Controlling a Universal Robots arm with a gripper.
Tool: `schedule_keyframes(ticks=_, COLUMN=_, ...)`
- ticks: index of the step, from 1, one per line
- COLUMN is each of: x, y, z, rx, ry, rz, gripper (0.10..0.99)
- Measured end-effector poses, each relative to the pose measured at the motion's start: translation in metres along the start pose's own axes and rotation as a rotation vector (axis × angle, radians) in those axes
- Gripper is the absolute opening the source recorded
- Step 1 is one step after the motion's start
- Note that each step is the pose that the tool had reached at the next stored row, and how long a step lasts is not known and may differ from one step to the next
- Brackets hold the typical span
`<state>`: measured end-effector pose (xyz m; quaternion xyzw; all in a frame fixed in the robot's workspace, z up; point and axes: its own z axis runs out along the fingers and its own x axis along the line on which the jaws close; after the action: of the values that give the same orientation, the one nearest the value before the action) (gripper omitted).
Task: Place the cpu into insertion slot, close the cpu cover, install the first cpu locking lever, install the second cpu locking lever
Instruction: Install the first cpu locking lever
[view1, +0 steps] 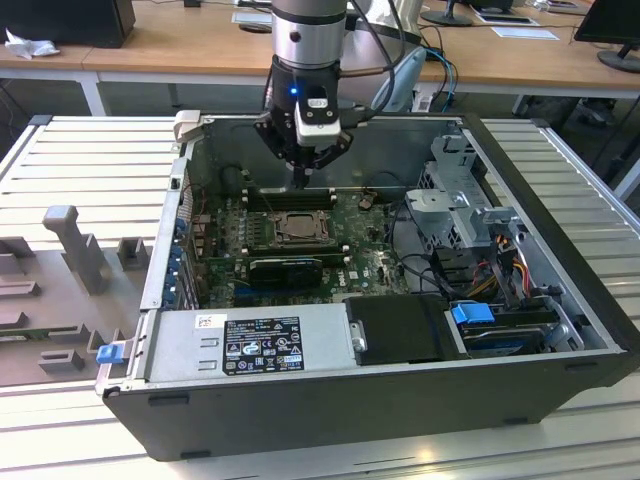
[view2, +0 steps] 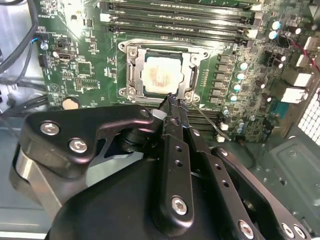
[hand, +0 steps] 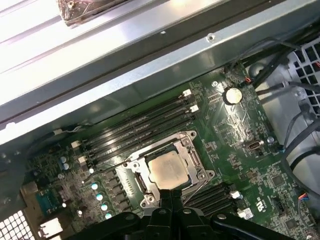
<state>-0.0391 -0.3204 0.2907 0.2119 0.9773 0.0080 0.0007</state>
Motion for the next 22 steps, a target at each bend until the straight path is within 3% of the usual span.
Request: schedule_keyframes(ticks=22, x=0.0000, y=0.0000, z=0.0000, rx=0.000, ry=0.0025, rz=-0.208, gripper=0.106)
